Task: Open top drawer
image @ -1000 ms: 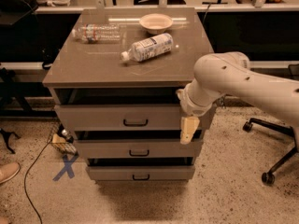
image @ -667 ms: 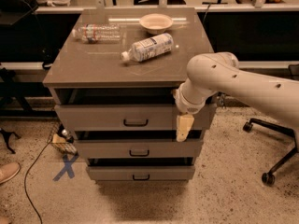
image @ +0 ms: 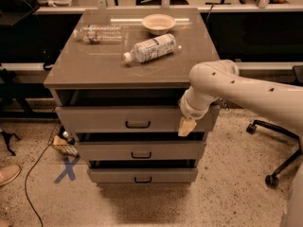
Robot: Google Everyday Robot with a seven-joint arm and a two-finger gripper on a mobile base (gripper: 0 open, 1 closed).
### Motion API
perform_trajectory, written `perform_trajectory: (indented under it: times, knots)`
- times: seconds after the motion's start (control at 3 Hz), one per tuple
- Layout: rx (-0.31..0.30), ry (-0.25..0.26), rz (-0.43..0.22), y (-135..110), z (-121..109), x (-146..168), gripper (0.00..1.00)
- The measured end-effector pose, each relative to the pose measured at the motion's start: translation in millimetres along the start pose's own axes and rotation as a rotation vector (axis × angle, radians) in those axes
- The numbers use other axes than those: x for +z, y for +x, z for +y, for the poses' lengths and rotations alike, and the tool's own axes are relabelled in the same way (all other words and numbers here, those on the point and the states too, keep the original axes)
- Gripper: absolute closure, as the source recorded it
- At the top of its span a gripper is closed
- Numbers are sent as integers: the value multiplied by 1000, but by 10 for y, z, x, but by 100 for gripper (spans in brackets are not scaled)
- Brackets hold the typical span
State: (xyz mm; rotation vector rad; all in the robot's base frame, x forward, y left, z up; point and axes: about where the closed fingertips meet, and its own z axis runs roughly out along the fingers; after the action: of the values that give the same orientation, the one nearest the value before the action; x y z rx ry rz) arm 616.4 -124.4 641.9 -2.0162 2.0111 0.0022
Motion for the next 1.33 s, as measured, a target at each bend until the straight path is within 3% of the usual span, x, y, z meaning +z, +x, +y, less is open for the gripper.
perform_trajectory:
  times: [0.33,0.67,1.0,1.33]
  knots:
    - [43,12,14,154,100,-58,70]
    - [43,12,14,154,100,-59,93]
    - [43,11,14,152,98,-68,100]
    - [43,11,14,151,98,-68,100]
